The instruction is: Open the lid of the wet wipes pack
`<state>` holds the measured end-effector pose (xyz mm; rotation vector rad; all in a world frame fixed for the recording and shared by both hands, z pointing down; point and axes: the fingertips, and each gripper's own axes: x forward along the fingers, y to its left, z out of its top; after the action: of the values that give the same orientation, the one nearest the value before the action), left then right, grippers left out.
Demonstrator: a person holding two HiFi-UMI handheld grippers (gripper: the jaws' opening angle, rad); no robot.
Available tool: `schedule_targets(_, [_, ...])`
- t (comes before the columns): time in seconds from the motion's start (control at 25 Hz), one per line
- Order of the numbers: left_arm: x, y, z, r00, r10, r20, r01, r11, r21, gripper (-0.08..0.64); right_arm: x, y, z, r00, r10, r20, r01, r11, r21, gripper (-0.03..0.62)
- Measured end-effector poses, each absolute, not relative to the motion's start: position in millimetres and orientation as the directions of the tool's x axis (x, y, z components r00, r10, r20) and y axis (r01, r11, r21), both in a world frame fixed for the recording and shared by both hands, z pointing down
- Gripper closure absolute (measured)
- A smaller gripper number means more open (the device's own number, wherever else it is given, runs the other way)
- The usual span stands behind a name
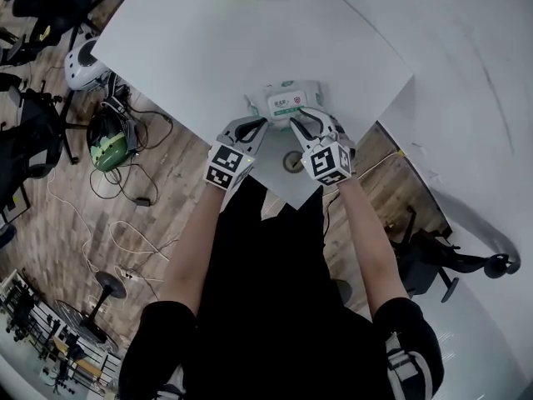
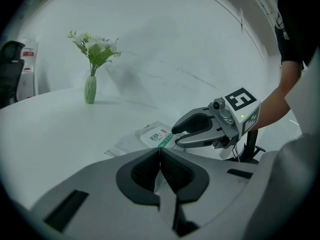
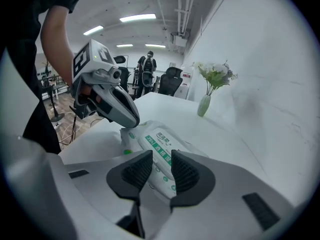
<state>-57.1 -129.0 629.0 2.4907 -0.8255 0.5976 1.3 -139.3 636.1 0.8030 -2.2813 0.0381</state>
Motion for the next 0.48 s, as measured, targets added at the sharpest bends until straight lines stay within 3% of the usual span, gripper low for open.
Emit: schedule_targets(0.48, [-51,-135,650,0.690,-0.438,0.576,-0.667,-0.693,0.272,0.537,-1,-138,644,-0.535,-0.530,0.658,-0.390,0.846,0.365,0.456])
